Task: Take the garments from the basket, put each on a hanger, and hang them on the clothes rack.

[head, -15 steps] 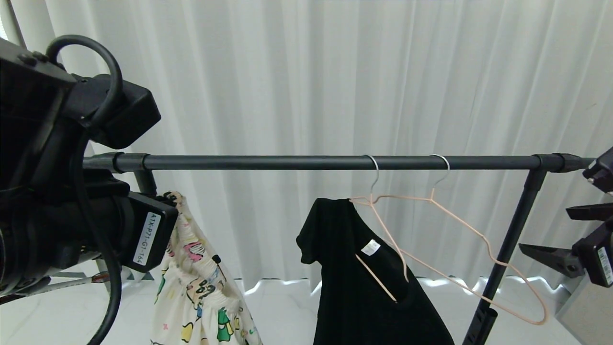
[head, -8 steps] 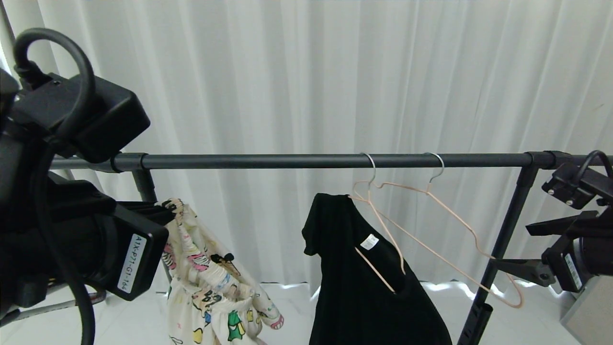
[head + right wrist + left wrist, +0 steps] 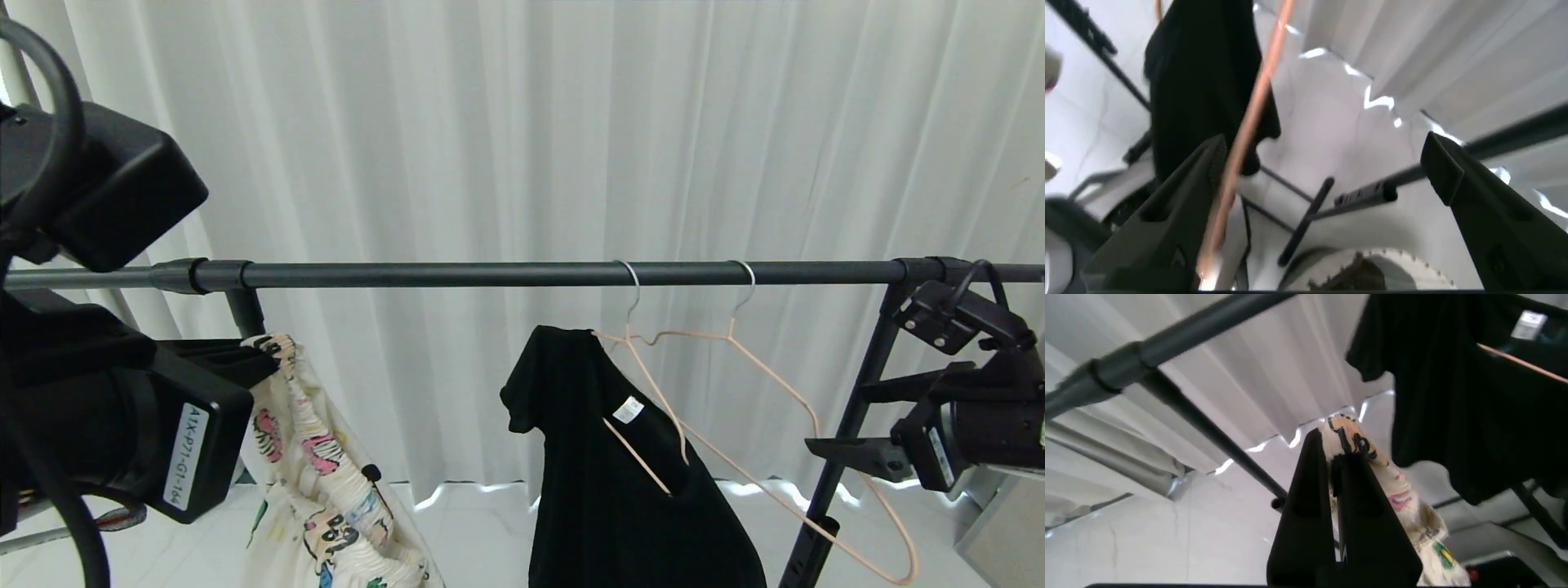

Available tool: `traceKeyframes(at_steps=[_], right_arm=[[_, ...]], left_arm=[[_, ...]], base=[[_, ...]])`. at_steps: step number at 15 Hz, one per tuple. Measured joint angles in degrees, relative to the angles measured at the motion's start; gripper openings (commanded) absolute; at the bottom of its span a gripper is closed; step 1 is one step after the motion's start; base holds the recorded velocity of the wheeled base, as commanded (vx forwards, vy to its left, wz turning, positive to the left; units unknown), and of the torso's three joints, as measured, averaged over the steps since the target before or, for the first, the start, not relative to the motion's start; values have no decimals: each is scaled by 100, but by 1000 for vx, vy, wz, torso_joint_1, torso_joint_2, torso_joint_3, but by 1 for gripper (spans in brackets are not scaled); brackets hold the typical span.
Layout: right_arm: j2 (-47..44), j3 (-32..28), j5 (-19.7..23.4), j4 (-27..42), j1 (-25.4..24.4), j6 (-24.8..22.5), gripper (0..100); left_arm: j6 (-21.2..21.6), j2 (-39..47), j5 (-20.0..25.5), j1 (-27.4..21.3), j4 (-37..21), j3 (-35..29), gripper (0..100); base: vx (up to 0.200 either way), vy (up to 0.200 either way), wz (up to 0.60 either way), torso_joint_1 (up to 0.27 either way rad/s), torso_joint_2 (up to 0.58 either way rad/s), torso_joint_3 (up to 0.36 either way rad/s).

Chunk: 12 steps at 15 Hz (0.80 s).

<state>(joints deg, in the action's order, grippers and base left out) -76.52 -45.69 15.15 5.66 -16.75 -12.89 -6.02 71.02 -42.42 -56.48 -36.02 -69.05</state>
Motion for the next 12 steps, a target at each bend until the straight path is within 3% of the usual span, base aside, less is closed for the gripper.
traceKeyframes(at_steps=[4, 10, 12], right_arm=[[-733, -354, -145, -413, -124, 701, 100], [-1323, -524, -330, -443, -260, 980, 100], [-1378, -529, -366, -438, -404, 1310, 100]], left_arm=[[1, -154, -363, -63, 0, 6, 0], [6, -215, -372, -77, -5, 6, 0], [6, -221, -369, -82, -2, 6, 0]], base=[[0, 0, 0, 0, 0, 0], [0, 0, 0, 0, 0, 0], [0, 0, 0, 0, 0, 0]])
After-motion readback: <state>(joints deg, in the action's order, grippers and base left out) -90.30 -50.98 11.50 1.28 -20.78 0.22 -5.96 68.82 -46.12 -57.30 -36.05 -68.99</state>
